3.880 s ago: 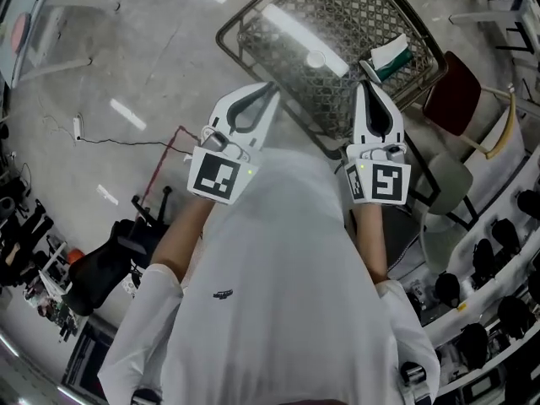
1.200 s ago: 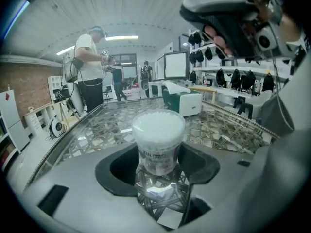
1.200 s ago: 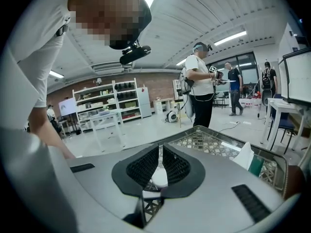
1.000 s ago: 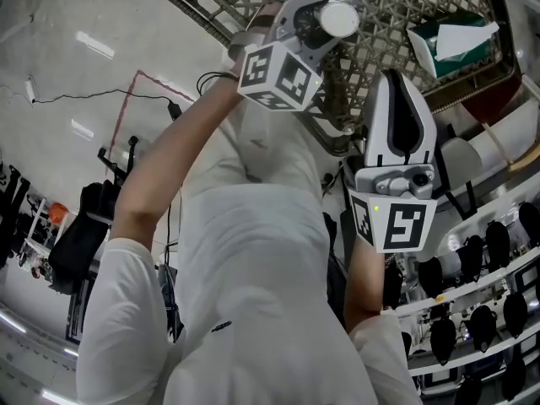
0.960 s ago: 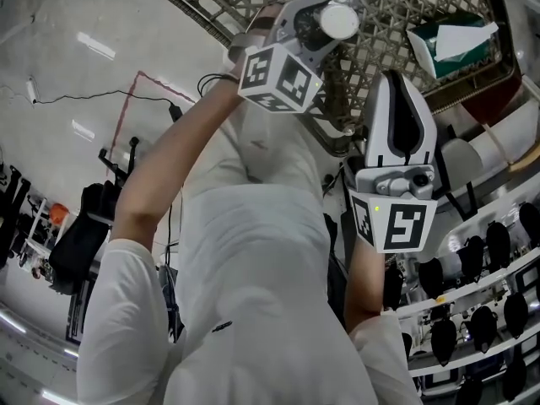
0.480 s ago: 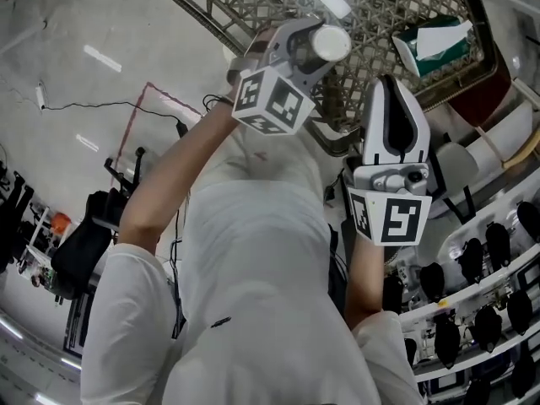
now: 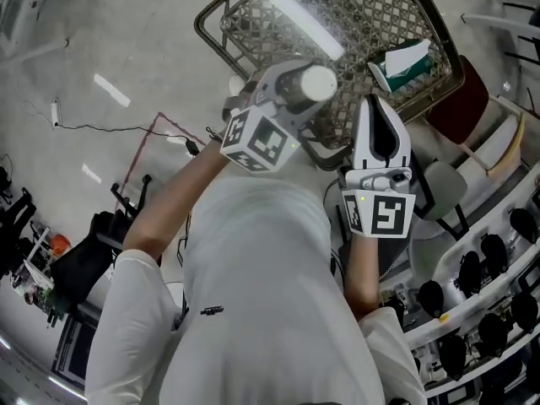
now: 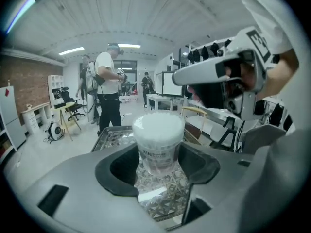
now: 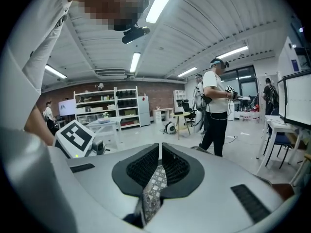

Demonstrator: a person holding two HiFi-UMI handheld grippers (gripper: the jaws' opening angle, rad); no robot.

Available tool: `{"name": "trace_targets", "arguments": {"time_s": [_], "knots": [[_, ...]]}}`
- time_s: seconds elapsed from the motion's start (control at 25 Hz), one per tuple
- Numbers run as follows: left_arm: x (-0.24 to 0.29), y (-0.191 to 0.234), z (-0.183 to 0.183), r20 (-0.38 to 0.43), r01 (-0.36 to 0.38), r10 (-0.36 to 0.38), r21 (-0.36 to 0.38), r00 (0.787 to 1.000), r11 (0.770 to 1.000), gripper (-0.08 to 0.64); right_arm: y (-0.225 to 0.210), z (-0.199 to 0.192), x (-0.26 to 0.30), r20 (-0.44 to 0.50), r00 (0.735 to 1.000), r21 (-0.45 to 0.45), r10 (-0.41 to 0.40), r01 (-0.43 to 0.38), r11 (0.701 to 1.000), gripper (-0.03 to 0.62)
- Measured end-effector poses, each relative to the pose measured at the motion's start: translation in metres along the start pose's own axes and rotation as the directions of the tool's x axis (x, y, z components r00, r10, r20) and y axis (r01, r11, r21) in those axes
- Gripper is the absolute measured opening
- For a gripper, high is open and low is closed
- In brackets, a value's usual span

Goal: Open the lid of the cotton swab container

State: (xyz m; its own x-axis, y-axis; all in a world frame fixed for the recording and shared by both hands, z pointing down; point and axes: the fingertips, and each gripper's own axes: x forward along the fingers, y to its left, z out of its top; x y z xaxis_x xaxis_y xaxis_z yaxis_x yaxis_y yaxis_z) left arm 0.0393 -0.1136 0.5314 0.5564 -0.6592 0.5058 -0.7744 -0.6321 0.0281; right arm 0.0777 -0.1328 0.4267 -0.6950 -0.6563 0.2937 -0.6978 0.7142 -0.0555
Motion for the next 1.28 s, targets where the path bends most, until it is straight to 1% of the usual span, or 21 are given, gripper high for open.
{"name": "trace_targets", "arguments": {"time_s": [0.16,0.32,0.44,0.6,0.72,0.92,1.04,1.12,1.16,1.28], "knots": [[-0.028,-0.005,0.034,-0.008,-0.019,0.019,0.011,1.0,1.0,0.245,0.006,0.024,-0.01,0.036,0.999,-0.002,0.011,-0.011,1.0,0.002],[-0.063,-0.01,0.067,-0.004,-0.035,0.035,-0.028,0.999,0.999,0.245,0.012,0.047,-0.019,0.052,0.998,0.107,0.046,-0.052,0.993,0.002],[-0.085,-0.01,0.091,0.013,-0.051,0.051,-0.028,0.999,0.998,0.245,0.011,0.066,-0.023,0.076,0.995,0.119,0.058,-0.067,0.991,0.002],[-0.104,-0.012,0.109,0.011,-0.068,0.069,-0.033,0.998,0.997,0.245,0.012,0.079,-0.028,0.084,0.993,0.154,0.082,-0.094,0.984,0.002],[-0.116,-0.013,0.121,0.01,-0.081,0.081,-0.023,0.997,0.996,0.245,0.015,0.094,-0.038,0.111,0.991,0.133,0.08,-0.095,0.987,0.002],[-0.131,-0.016,0.133,0.017,-0.096,0.096,-0.018,0.995,0.995,0.245,0.026,0.113,-0.052,0.142,0.984,0.104,0.104,-0.119,0.987,0.002],[-0.132,-0.019,0.133,0.006,-0.093,0.093,-0.009,0.996,0.996,0.245,0.031,0.117,-0.058,0.149,0.981,0.072,0.126,-0.138,0.988,0.002],[-0.132,-0.02,0.132,-0.003,-0.093,0.093,-0.002,0.996,0.996,0.245,0.037,0.119,-0.06,0.144,0.977,0.042,0.159,-0.167,0.985,0.006],[-0.133,-0.019,0.133,-0.007,-0.093,0.093,0.0,0.996,0.996,0.245,0.041,0.12,-0.06,0.138,0.973,0.026,0.184,-0.189,0.982,0.023],[-0.134,-0.018,0.131,-0.014,-0.073,0.072,-0.015,0.997,0.997,0.247,0.056,0.118,-0.057,0.107,0.96,-0.018,0.26,-0.26,0.966,0.112]]}}
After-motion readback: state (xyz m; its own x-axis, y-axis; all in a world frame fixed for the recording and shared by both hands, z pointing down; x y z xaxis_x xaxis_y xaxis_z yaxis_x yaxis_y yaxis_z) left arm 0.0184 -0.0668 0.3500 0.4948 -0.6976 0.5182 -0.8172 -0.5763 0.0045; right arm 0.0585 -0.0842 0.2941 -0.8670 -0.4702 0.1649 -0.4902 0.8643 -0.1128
